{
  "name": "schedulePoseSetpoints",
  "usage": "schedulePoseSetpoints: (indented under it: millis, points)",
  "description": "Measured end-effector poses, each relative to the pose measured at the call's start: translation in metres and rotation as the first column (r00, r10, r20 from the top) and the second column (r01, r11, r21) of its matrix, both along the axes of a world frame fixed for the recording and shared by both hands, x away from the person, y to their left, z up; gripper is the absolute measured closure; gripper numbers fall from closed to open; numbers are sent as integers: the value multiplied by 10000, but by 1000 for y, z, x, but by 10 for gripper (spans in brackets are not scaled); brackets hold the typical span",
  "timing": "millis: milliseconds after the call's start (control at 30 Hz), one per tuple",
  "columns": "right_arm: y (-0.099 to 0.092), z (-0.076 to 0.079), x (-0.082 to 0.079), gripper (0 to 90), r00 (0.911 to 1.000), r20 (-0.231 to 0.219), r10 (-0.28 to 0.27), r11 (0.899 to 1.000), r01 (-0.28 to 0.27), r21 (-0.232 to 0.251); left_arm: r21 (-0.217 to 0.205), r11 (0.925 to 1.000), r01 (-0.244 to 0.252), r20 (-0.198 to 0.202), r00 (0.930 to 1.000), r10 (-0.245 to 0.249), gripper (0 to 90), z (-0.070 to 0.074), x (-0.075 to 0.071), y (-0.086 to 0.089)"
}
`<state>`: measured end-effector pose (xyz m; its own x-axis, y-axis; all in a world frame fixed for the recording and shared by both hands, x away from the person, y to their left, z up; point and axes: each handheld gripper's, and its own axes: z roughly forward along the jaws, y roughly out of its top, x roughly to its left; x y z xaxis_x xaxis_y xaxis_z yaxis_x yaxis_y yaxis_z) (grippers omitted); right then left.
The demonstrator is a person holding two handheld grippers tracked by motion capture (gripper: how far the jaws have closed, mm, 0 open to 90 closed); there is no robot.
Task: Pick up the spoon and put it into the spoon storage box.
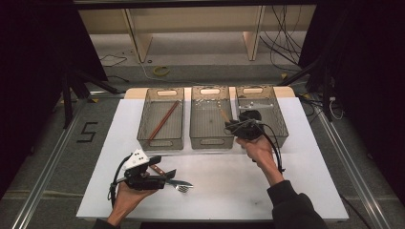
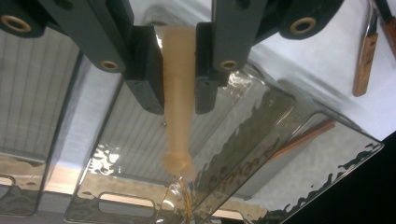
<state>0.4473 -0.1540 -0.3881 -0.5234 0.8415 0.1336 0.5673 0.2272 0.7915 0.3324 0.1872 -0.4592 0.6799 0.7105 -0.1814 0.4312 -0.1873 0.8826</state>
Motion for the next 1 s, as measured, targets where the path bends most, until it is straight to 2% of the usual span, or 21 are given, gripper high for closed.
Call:
schedulePoseSetpoints:
  millis: [400, 800, 1000]
  points:
    - [20, 4, 20, 751, 9999, -108, -12, 10000, 11, -58, -163, 9999, -17, 60, 10000, 18, 196, 1, 0, 1]
    - [26, 4, 36, 750, 9991, -364, -202, 9998, 202, 9, -118, 9999, 26, 37, 10000, -26, 196, 0, 0, 0]
    - [31, 3, 41, 749, 9986, -484, -232, 9996, 225, -163, -80, 10000, 20, 77, 10000, -20, 197, 0, 0, 1]
